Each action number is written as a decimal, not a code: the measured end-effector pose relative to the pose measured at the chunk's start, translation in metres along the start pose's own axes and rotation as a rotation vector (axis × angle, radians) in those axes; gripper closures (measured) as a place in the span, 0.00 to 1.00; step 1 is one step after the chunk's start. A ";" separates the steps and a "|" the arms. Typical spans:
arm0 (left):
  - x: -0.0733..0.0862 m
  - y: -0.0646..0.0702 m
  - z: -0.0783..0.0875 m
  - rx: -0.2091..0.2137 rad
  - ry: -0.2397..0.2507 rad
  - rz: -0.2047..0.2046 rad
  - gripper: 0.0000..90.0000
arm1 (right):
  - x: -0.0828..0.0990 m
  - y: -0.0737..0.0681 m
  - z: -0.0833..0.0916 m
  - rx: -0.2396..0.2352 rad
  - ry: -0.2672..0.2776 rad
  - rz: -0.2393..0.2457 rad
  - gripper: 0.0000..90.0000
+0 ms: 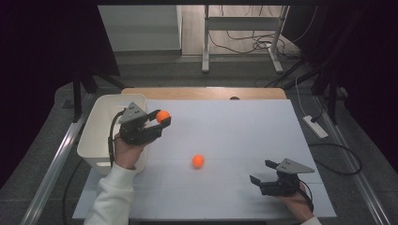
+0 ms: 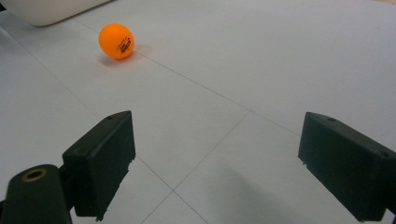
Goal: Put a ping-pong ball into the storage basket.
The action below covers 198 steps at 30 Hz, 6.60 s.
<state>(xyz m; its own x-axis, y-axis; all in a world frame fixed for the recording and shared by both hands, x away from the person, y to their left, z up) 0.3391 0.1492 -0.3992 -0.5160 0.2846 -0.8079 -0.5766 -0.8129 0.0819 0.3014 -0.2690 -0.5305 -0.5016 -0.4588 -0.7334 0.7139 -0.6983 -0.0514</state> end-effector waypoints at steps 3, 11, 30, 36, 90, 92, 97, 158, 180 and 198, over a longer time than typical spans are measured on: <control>0.001 -0.002 0.002 -0.010 0.000 0.004 0.56 | 0.000 0.000 0.000 0.000 0.000 0.000 0.12; 0.002 -0.010 0.006 -0.024 0.002 0.021 0.56 | 0.000 0.000 0.000 0.001 -0.001 0.000 0.12; 0.011 -0.030 0.013 -0.084 -0.012 0.074 0.56 | 0.000 0.000 0.000 0.001 0.001 -0.002 0.12; 0.012 -0.034 0.016 -0.096 -0.004 0.085 0.56 | 0.000 0.000 0.000 0.002 0.000 -0.002 0.12; 0.032 -0.075 0.024 -0.202 -0.119 0.153 0.56 | 0.000 -0.001 0.000 0.007 0.000 0.000 0.12; 0.032 -0.075 0.023 -0.204 -0.134 0.152 0.56 | 0.000 -0.001 0.000 0.006 -0.001 0.000 0.12; 0.030 -0.077 0.025 -0.206 -0.151 0.155 0.56 | -0.001 -0.001 0.000 0.006 -0.001 0.001 0.12; 0.018 -0.028 0.047 0.053 0.023 0.063 0.19 | 0.000 -0.001 0.001 0.009 0.006 -0.004 0.12; 0.034 0.016 0.019 0.153 0.029 0.000 0.16 | -0.001 0.001 0.004 0.023 0.025 0.001 0.12; 0.038 0.043 -0.007 0.198 0.004 -0.035 0.15 | -0.001 0.000 0.005 0.025 0.028 0.009 0.12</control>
<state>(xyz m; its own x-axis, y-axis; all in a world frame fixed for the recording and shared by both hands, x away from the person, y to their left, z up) 0.2993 0.1218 -0.4311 -0.4913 0.3089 -0.8144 -0.7076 -0.6867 0.1664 0.2998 -0.2711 -0.5265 -0.4816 -0.4497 -0.7522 0.7055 -0.7081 -0.0283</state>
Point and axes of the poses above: each handheld gripper's, and its own axes: z roughly backward along the jaws, x roughly out of its underside, y roughly to its right, the point moved 4 cm from there along -z, roughly forward along the jaws, and after that the axes turned 13 degrees about -y, right-handed, at the moved point
